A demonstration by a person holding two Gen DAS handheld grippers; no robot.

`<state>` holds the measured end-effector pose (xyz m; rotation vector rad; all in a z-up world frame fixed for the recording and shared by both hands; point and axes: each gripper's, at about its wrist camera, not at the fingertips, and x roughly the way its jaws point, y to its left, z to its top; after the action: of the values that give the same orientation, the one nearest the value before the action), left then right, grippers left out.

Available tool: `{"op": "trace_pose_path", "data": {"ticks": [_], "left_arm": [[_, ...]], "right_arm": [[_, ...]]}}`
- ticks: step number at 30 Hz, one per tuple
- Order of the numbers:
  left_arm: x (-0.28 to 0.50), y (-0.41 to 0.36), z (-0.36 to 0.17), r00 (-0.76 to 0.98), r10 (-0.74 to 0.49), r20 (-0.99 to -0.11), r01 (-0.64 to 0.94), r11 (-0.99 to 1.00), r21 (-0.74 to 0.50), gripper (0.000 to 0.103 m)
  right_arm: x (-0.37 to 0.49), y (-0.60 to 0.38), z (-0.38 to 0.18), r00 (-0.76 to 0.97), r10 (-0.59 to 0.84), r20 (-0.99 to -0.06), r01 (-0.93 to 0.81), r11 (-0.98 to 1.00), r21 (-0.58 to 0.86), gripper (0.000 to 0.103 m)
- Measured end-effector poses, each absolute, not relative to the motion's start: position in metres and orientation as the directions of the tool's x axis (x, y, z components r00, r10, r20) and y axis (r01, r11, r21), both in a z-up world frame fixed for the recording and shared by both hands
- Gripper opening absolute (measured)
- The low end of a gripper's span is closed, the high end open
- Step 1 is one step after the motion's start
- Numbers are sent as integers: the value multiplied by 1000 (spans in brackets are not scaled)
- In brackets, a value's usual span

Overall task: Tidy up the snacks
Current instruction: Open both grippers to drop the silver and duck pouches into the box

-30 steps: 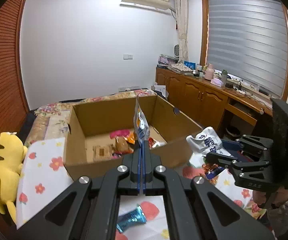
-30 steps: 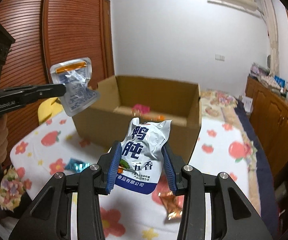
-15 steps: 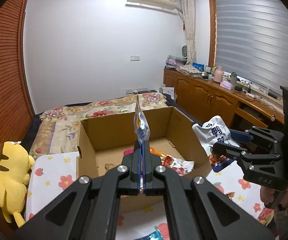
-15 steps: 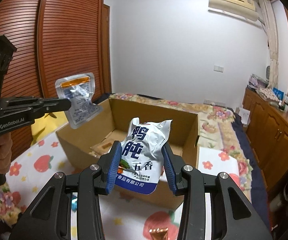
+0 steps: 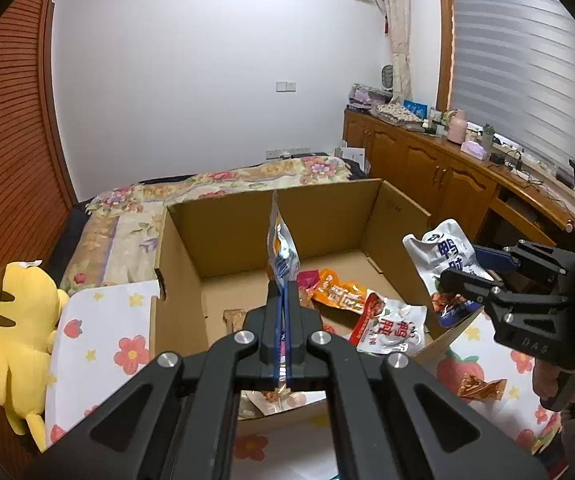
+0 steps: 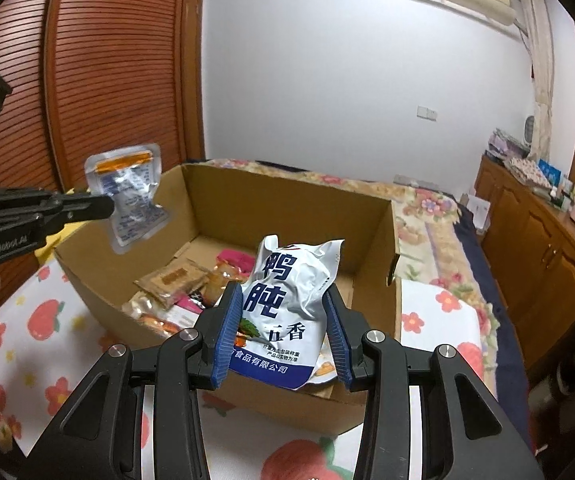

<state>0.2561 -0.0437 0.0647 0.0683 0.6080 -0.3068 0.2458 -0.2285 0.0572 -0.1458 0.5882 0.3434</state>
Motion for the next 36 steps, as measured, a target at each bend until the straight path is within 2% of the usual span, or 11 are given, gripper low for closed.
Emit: {"op": "trace_pose_path", "data": {"ticks": [16, 24, 27, 29, 30, 34, 36], "left_arm": [[263, -47, 43, 739, -232, -632, 292, 957, -10, 0], [262, -47, 40, 735, -223, -641, 282, 959, -11, 2], [261, -46, 40, 733, -228, -641, 279, 960, -22, 12], [259, -45, 39, 733, -227, -641, 276, 961, -25, 35], [258, -44, 39, 734, -229, -640, 276, 961, -26, 38], [252, -45, 40, 746, -214, -631, 278, 961, 4, 39], [250, -44, 40, 747, -214, -629, 279, 960, 5, 39]], "right_arm": [[273, -240, 39, 715, 290, -636, -325, 943, 65, 41], [273, -235, 37, 720, 268, -640, -314, 948, 44, 42], [272, -232, 38, 723, 273, -635, -324, 945, 37, 42], [271, -229, 38, 719, 277, -637, -337, 941, 29, 42], [270, -228, 37, 721, 277, -636, -337, 941, 27, 42], [268, -226, 38, 719, 293, -630, -348, 937, 38, 44], [266, -223, 39, 719, 296, -628, -355, 934, 35, 53]]}}
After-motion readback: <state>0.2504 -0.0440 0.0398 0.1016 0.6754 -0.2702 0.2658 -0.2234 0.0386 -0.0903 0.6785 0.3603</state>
